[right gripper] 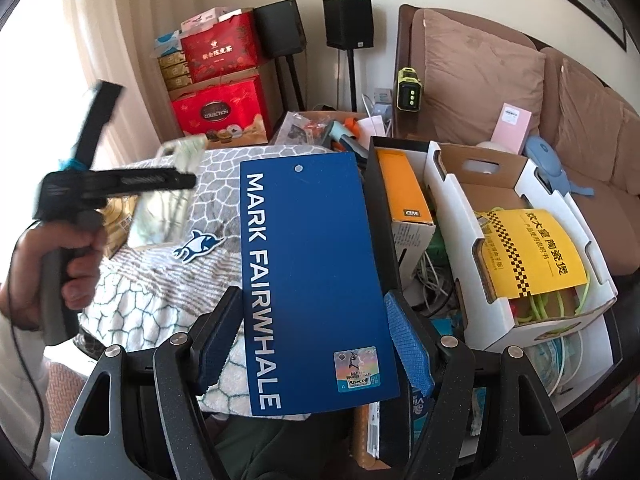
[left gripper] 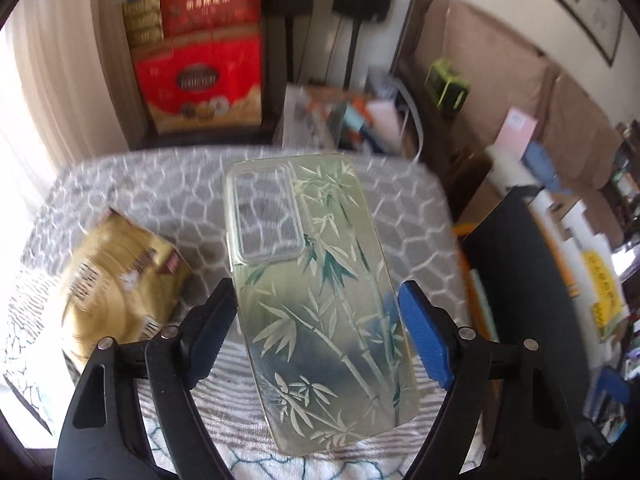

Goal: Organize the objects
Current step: 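Lower the left tool onto the bamboo phone case while the right tool holds the card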

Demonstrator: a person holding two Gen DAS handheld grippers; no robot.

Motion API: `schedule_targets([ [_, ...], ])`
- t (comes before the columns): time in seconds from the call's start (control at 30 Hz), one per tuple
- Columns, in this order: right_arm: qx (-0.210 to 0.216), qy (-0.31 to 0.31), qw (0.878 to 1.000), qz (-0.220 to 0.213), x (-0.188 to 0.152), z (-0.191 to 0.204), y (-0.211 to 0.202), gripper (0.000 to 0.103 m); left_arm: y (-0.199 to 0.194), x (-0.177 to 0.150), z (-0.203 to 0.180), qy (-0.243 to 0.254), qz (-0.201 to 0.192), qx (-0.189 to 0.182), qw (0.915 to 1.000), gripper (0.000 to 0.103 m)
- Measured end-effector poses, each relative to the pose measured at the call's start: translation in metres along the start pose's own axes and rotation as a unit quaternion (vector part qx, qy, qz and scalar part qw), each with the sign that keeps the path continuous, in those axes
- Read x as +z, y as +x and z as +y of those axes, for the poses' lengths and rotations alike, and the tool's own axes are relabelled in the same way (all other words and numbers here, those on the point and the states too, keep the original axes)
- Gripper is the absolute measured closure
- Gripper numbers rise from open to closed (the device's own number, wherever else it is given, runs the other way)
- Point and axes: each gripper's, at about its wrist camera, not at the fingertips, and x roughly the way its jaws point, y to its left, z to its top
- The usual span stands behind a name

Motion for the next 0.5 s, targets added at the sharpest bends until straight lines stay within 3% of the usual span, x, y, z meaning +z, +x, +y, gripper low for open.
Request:
schedule_targets([
  [0.03, 0.000, 0.000, 1.000, -0.001, 0.000, 0.000, 0.000, 0.029, -0.008, -0.001, -0.002, 0.007, -0.012, 0.007, 0.9999, 0.070],
  [0.07, 0.000, 0.000, 1.000, -0.002, 0.000, 0.001, 0.000, 0.029, -0.014, -0.001, -0.002, 0.013, -0.012, 0.008, 0.9998, 0.099],
  [0.1, -0.001, -0.001, 1.000, -0.002, 0.000, 0.002, 0.000, 0.029, -0.018, -0.002, -0.002, 0.011, -0.002, -0.005, 0.9999, 0.092],
  [0.17, 0.001, -0.004, 1.000, -0.001, 0.000, 0.004, 0.000, 0.029, -0.018, -0.001, -0.006, 0.022, 0.008, -0.026, 0.9994, 0.092],
  [0.23, 0.004, -0.005, 1.000, 0.002, -0.001, 0.007, 0.002, 0.029, -0.006, -0.005, -0.014, 0.053, 0.024, 0.004, 0.9983, 0.092],
  [0.27, 0.004, -0.006, 1.000, 0.003, 0.000, 0.007, 0.002, 0.029, 0.005, -0.008, -0.011, 0.045, 0.042, 0.009, 0.9981, 0.092],
  [0.43, 0.002, -0.005, 1.000, 0.002, 0.000, 0.004, 0.003, 0.029, 0.029, -0.025, -0.013, 0.028, 0.081, -0.011, 0.9963, 0.091],
  [0.5, 0.000, -0.002, 1.000, 0.004, -0.001, 0.002, 0.005, 0.029, 0.032, -0.028, -0.016, 0.033, 0.087, -0.017, 0.9955, 0.076],
])
